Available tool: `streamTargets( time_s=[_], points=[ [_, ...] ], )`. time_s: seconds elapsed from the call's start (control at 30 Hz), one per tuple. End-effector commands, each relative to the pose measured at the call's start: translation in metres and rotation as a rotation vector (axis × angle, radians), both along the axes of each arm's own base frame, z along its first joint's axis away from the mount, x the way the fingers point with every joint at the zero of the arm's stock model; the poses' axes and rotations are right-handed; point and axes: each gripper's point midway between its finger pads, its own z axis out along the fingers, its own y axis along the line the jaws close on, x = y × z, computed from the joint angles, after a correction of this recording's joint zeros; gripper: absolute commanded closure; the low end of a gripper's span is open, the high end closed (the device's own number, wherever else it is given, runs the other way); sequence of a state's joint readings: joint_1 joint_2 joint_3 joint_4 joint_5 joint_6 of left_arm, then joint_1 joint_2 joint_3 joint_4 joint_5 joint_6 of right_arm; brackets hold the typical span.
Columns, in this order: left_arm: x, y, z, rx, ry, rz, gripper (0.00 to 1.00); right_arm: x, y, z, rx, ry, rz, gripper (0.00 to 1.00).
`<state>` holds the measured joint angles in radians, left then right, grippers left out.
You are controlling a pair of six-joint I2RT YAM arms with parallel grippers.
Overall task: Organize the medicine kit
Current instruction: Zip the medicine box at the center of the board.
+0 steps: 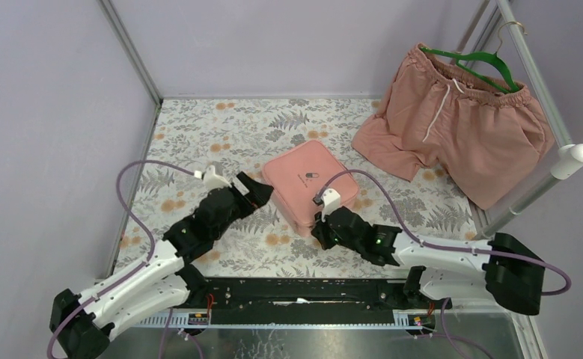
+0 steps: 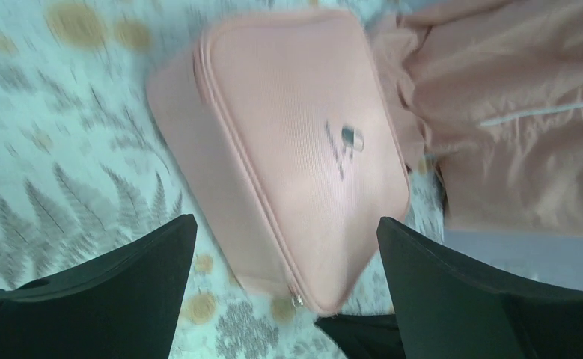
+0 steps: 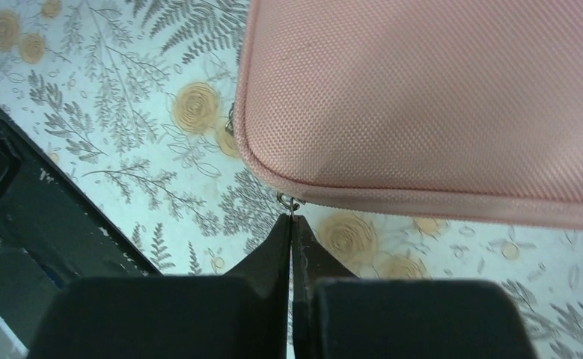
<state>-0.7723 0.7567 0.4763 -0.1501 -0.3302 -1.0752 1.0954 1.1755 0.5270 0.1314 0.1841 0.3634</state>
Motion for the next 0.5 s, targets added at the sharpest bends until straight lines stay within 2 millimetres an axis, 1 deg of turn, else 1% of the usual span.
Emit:
streamTargets(
  time_s=[0.0,0.03,0.1,0.2,0.23,0.27,0.33,0.4,0.43,0.47],
  points=[
    [0.035,0.039,0.035,0.219,-0.092,0.069,0.01,0.005,-0.027,0.006,0.023,-0.014,-0.151,1.0],
    [0.046,0.044,0.038,0.242,-0.08,0.065,0.01,0.006,-0.033,0.006,0.034,-0.009,-0.184,1.0],
    [0.069,0.054,0.037,0.266,-0.041,0.048,0.01,0.008,-0.043,0.005,0.066,0.006,-0.251,1.0],
    [0.099,0.058,0.032,0.251,-0.009,-0.01,0.01,0.015,-0.058,0.007,0.12,0.029,-0.35,1.0],
    [0.107,0.055,0.026,0.241,0.004,-0.046,0.01,0.019,-0.062,0.009,0.137,0.035,-0.376,1.0],
    [0.115,0.051,0.028,0.227,-0.014,-0.079,0.01,0.021,-0.066,0.009,0.149,0.041,-0.398,1.0],
    [0.124,0.036,0.024,0.203,-0.024,-0.165,0.01,0.029,-0.073,0.012,0.174,0.042,-0.432,1.0],
    [0.129,0.016,0.018,0.169,-0.033,-0.274,0.01,0.038,-0.081,0.014,0.185,0.046,-0.467,1.0],
    [0.128,0.005,0.016,0.143,-0.034,-0.341,0.01,0.045,-0.086,0.015,0.191,0.045,-0.485,1.0],
    [0.13,-0.002,0.012,0.127,-0.027,-0.383,0.01,0.049,-0.089,0.013,0.188,0.052,-0.488,1.0]
  ],
)
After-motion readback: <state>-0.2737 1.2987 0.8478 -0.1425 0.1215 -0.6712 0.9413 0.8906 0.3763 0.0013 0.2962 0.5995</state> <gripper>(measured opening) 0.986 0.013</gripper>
